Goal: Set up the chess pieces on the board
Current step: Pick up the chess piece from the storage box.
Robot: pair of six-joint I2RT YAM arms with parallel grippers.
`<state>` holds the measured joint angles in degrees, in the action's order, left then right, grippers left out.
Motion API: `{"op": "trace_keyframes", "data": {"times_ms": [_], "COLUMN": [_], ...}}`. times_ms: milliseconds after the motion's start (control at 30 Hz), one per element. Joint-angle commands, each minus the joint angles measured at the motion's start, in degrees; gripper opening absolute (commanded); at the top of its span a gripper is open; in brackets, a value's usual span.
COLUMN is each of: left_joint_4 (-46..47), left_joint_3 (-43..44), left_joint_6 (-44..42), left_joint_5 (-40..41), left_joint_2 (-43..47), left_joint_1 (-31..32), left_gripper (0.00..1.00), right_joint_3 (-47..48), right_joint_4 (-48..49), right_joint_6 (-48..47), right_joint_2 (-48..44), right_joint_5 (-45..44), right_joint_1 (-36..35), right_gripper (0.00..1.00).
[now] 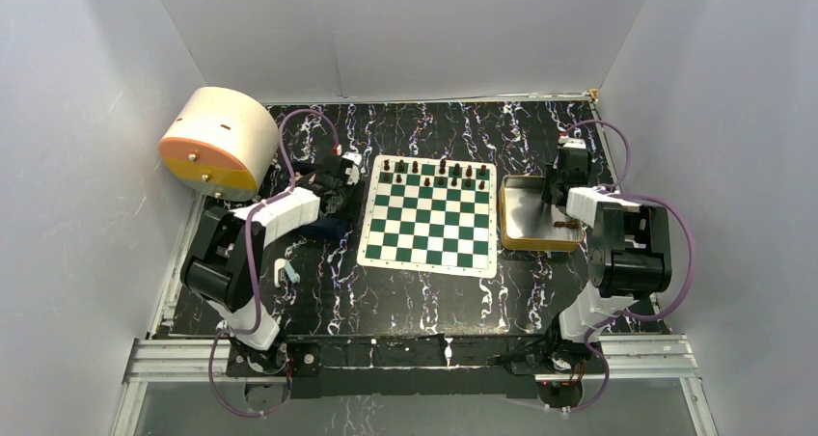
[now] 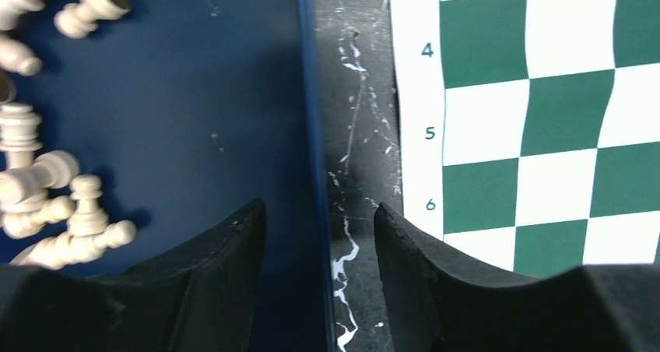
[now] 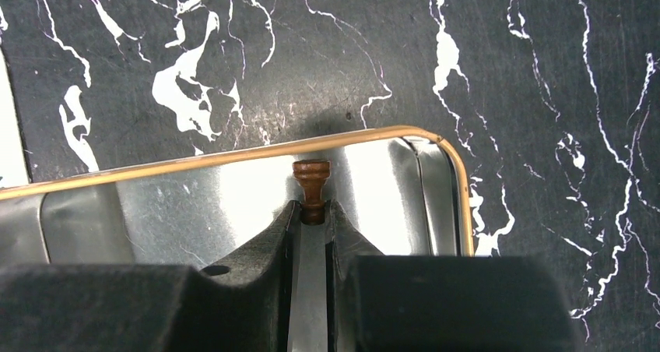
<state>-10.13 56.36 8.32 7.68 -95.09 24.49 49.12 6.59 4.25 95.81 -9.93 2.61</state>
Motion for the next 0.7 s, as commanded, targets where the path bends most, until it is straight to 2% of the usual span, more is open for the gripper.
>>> {"op": "trace_keyframes", "data": {"times_ms": [0, 267, 667], "left_joint_4": [1.21, 1.64, 2.53], "left_joint_3": [3.27, 5.08, 5.45], "left_joint_6": [-1.11, -0.23, 1.88], "left_joint_5": [-5.64, -7.68, -11.92], "left_joint_2": [-1.56, -2.97, -4.05], "left_joint_1": [-0.23, -0.23, -0.14], "left_gripper": [0.48, 0.40, 0.38], "right_joint_3": [1.85, 3.81, 6.49], "right_joint_4": [-1.38, -8.78, -13.27], "right_joint_6": [1.38, 4.87, 8.34], "right_joint_2": [-2.98, -4.56, -9.47], "right_joint_5": [0.29, -0.74, 5.53], "right_joint_1": [0.29, 0.29, 0.12], "right_gripper": [0.16, 0.15, 0.15]}}
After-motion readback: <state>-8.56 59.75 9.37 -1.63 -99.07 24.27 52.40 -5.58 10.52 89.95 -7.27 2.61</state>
